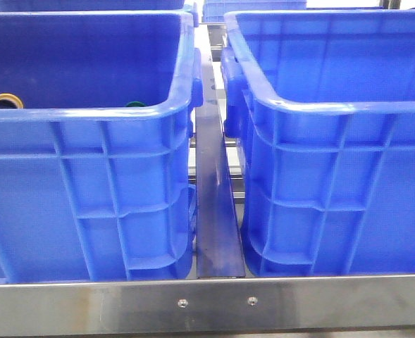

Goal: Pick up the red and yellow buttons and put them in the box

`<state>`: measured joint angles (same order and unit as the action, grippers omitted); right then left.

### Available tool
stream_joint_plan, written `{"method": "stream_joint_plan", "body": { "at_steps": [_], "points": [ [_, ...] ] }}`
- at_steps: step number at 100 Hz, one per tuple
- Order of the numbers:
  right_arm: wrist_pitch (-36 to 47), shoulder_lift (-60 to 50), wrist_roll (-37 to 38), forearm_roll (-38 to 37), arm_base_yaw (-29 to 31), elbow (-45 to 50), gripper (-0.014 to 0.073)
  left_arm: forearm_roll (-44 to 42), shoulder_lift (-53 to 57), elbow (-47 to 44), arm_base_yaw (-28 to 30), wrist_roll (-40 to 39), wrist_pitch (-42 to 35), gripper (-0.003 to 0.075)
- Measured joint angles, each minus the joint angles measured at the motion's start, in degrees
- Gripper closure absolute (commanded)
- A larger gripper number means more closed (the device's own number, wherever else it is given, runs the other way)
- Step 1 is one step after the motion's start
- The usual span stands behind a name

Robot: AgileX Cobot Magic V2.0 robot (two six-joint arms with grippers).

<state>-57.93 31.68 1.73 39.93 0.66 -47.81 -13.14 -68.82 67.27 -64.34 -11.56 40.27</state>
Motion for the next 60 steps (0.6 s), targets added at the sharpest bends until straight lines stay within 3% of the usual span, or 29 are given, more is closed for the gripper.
{"method": "stream_joint_plan", "body": {
  "at_steps": [22, 60],
  "points": [
    [-0.2, 9.1, -14.9, 18.3, 0.0, 0.0, 0.0083, 0.0, 0.0, 0.0, 0.0, 0.0, 0.0, 0.0741],
    [-2.2, 21.7, -29.6, 32.8, -0.8, 0.0, 0.0083, 0.2, 0.0, 0.0, 0.0, 0.0, 0.0, 0.0741]
  ]
}}
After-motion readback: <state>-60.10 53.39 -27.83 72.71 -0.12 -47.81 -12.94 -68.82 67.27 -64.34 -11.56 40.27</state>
